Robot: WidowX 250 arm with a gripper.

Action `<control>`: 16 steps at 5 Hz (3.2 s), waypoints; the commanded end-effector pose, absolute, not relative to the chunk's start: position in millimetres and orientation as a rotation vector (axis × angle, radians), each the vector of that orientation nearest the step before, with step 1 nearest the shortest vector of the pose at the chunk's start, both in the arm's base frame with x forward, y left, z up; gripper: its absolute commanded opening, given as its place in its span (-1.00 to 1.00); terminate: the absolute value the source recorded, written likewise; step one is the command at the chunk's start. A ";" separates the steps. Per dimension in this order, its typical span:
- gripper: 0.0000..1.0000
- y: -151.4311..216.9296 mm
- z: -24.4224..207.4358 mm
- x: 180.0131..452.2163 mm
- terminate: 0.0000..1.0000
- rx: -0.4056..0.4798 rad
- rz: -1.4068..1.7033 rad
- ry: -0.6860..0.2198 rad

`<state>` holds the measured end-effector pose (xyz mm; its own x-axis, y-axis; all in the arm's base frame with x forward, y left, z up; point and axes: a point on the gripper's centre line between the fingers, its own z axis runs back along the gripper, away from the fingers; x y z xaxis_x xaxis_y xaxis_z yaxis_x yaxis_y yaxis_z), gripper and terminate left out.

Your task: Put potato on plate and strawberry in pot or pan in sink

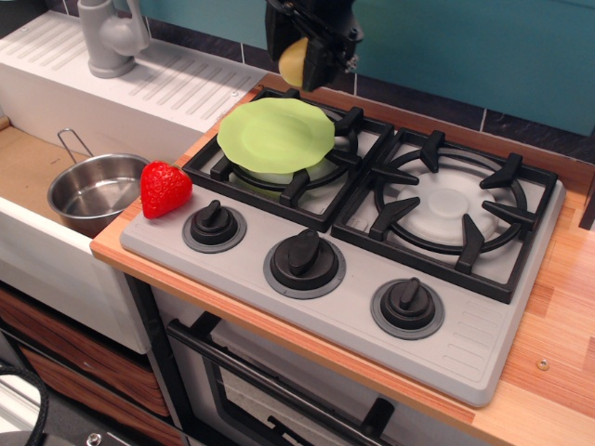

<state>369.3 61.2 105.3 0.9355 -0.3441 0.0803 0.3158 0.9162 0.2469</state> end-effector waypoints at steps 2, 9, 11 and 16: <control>-1.00 78.8 119.6 378.1 -1.00 0.206 -0.322 -0.169; 1.00 54.8 114.6 367.5 -1.00 0.200 -0.299 -0.162; 1.00 54.8 114.6 367.5 -1.00 0.200 -0.299 -0.162; 1.00 141.7 136.7 287.4 -1.00 0.209 -0.453 -0.195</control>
<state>281.9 137.4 115.3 0.8939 -0.4380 0.0955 0.4157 0.8897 0.1887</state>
